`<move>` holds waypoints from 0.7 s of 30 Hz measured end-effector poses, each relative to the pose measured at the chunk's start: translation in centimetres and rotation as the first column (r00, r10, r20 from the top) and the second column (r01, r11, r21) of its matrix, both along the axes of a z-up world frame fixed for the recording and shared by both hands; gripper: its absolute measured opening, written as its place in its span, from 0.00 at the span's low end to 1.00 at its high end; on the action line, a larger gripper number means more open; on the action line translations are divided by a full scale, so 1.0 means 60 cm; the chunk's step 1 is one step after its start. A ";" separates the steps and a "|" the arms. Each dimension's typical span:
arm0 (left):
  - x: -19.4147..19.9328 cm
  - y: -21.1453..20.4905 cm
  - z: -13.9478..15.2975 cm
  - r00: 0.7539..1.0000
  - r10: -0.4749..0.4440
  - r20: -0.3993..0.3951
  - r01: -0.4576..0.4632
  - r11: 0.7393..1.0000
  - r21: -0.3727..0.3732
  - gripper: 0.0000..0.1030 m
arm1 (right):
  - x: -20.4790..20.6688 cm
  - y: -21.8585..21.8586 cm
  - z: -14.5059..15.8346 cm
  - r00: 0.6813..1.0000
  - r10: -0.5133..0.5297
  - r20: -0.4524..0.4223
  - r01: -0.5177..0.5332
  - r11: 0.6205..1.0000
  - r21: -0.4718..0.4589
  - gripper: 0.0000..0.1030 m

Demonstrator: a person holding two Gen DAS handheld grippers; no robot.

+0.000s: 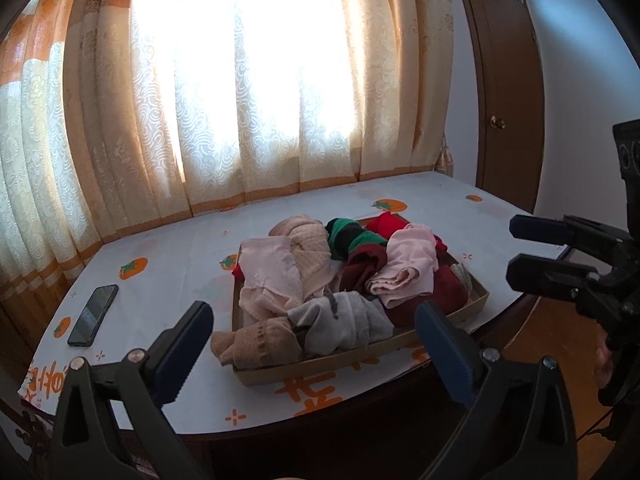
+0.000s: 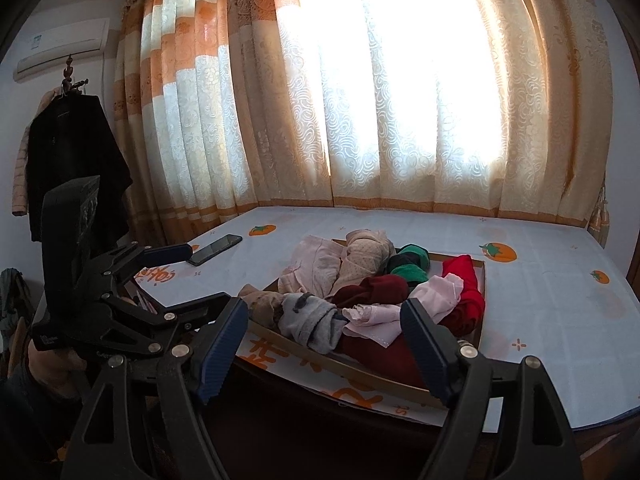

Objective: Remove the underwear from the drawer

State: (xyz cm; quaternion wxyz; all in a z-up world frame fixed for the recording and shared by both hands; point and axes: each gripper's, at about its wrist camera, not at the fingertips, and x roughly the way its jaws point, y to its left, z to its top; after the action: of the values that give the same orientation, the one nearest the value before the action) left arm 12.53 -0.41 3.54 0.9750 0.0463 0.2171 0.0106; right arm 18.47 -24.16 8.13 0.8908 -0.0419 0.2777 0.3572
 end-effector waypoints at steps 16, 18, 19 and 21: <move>-0.009 0.006 0.011 1.000 0.024 0.009 -0.024 0.999 -0.027 0.99 | -0.017 0.006 0.017 0.999 0.026 0.035 -0.026 1.000 0.001 0.78; -0.009 0.007 0.008 1.000 0.022 0.004 -0.022 0.999 -0.036 0.99 | -0.019 0.007 0.016 0.999 0.031 0.035 -0.031 1.000 -0.001 0.78; -0.009 0.007 0.007 1.000 0.018 0.003 -0.018 0.999 -0.043 0.99 | -0.020 0.008 0.015 0.999 0.033 0.035 -0.033 0.999 -0.002 0.78; -0.011 0.007 0.006 1.000 0.014 0.005 -0.014 0.999 -0.047 0.99 | -0.022 0.009 0.013 0.999 0.037 0.035 -0.037 0.999 -0.004 0.78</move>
State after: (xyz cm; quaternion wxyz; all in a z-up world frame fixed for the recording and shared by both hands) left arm 11.88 0.01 3.88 0.9763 0.0220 0.2151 0.0123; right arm 17.16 -23.60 8.92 0.8888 -0.0549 0.2618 0.3722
